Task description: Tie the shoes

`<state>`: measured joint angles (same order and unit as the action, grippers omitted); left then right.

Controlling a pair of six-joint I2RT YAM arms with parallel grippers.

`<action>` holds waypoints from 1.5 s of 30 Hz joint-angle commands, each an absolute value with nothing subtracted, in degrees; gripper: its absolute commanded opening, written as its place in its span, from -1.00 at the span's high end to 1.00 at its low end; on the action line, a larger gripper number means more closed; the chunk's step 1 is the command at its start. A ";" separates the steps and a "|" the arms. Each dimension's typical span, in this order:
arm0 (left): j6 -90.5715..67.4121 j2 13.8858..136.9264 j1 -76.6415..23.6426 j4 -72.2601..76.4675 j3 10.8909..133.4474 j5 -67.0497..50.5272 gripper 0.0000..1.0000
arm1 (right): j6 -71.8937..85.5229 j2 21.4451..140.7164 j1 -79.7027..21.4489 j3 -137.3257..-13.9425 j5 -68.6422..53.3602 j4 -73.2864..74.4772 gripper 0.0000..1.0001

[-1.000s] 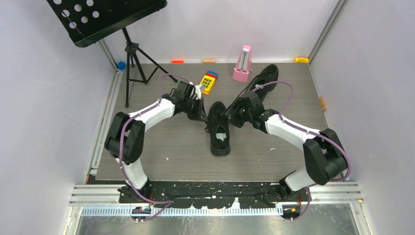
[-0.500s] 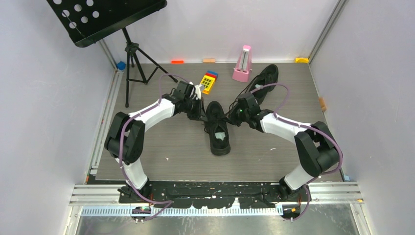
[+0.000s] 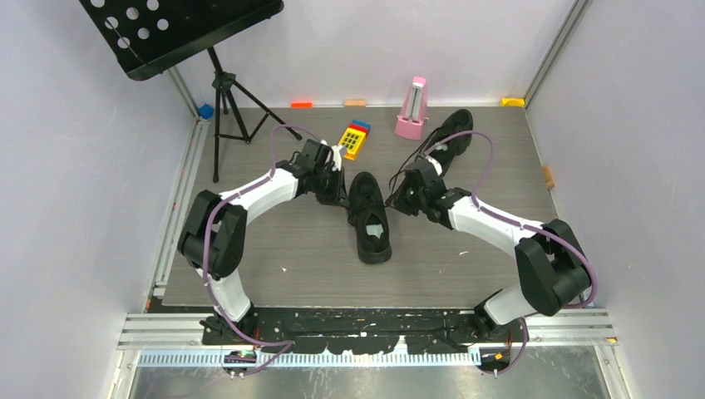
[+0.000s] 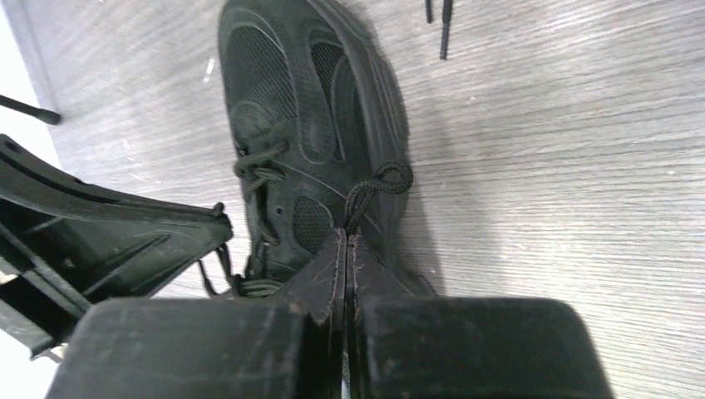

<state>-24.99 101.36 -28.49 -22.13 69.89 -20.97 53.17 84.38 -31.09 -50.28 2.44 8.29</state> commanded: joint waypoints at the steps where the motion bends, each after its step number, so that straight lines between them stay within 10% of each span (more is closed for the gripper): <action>1: -23.14 102.00 -29.83 -22.82 68.47 -16.88 1.00 | 46.04 85.56 -32.35 -49.04 7.73 9.64 1.00; 28: -20.94 107.19 -41.29 -38.66 73.98 22.38 1.00 | 37.83 95.20 -42.36 -53.93 47.54 26.23 1.00; 45: -21.51 110.17 -45.31 -44.05 76.74 32.97 1.00 | 38.54 100.71 -44.37 -54.83 51.42 26.93 1.00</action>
<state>-23.73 107.68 -44.60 -32.93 76.97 21.41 40.69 96.86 -45.23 -55.81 40.64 15.68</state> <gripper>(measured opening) 0.023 0.020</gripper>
